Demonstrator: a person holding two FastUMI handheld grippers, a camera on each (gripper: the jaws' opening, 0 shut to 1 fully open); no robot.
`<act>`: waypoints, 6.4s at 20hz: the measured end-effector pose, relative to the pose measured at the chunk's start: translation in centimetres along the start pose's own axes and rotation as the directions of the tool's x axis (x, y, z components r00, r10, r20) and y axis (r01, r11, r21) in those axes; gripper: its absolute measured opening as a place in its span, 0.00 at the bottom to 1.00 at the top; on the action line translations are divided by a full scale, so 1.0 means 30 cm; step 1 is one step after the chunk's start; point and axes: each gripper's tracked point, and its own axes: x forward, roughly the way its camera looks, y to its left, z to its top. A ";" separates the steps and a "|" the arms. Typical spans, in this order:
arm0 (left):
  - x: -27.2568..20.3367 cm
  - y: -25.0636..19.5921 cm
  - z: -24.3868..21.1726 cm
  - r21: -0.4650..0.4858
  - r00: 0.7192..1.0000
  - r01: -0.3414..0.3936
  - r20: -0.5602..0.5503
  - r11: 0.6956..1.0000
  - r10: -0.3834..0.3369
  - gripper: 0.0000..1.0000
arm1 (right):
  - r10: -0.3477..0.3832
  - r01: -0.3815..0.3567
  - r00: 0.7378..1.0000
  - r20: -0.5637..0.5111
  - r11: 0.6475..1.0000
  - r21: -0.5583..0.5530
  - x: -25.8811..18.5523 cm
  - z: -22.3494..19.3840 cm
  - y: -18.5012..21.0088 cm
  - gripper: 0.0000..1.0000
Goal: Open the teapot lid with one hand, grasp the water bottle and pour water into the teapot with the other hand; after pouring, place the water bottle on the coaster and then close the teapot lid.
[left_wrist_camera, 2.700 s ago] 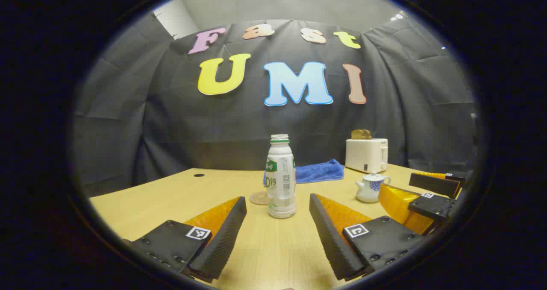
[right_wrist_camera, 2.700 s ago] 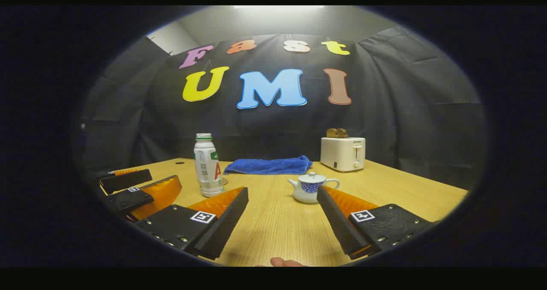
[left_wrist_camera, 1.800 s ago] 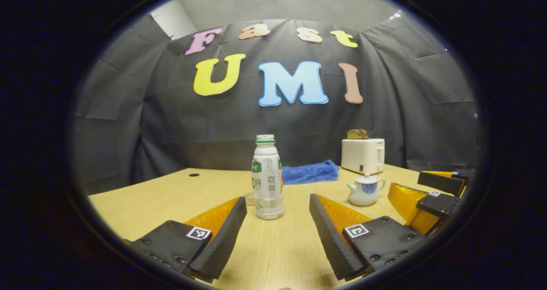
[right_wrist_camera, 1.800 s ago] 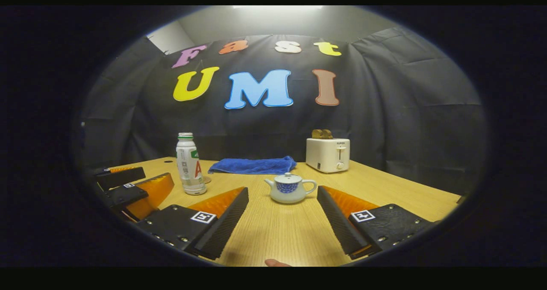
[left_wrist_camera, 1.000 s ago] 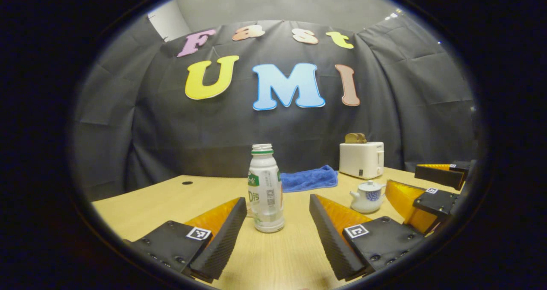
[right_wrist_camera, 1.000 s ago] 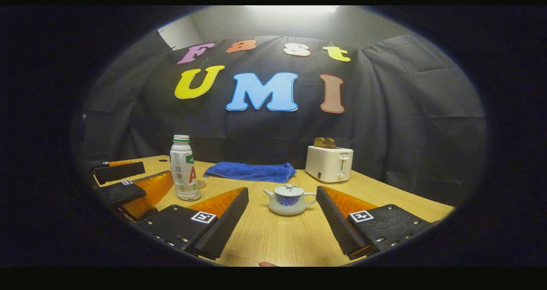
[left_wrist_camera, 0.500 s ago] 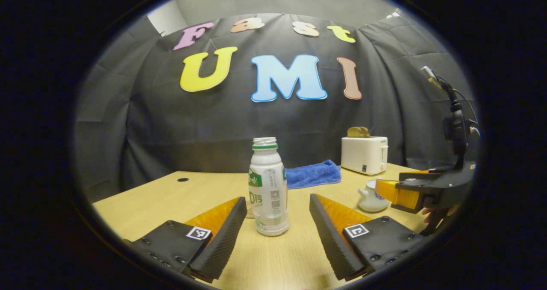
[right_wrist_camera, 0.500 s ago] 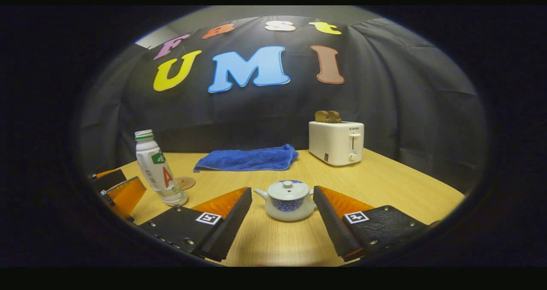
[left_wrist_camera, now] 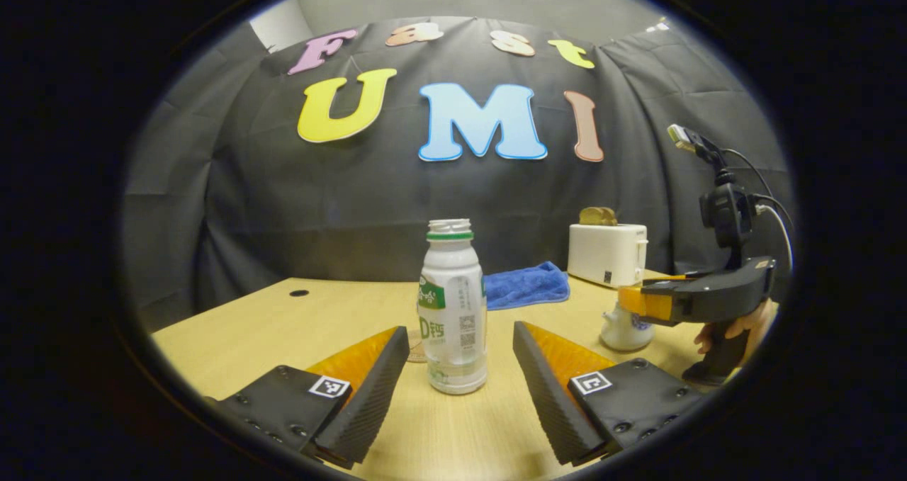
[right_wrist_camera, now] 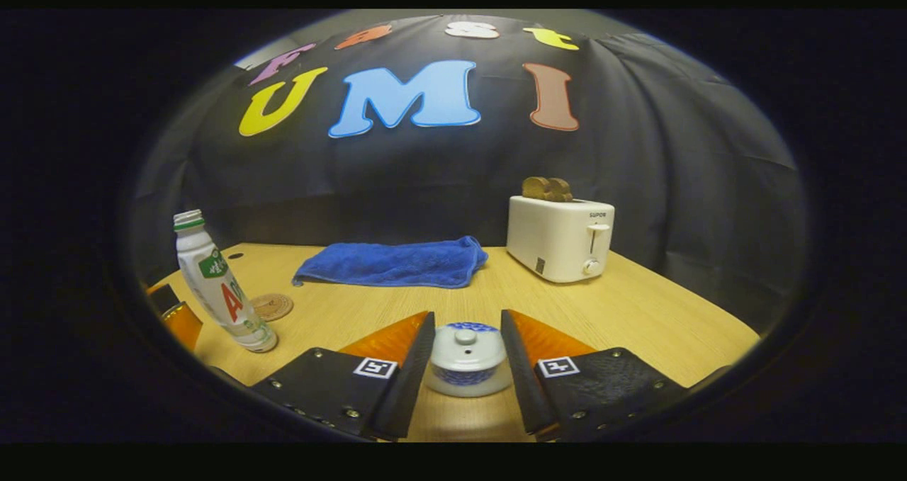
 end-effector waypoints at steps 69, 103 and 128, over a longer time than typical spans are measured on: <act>0.322 -0.251 -0.032 0.761 0.988 0.137 -0.149 0.635 -0.034 0.82 | 0.167 -0.165 0.975 0.144 0.986 -0.022 -0.685 -0.147 -0.032 0.22; 0.305 -0.442 -0.078 0.980 0.984 0.177 -0.174 0.091 -0.041 0.82 | 0.101 -0.113 0.984 0.147 0.991 0.072 -0.688 -0.168 -0.161 0.05; 0.291 -0.471 -0.042 0.978 0.983 0.174 -0.179 -0.112 -0.042 0.75 | 0.100 -0.114 0.984 0.146 0.989 0.091 -0.695 -0.169 -0.184 0.05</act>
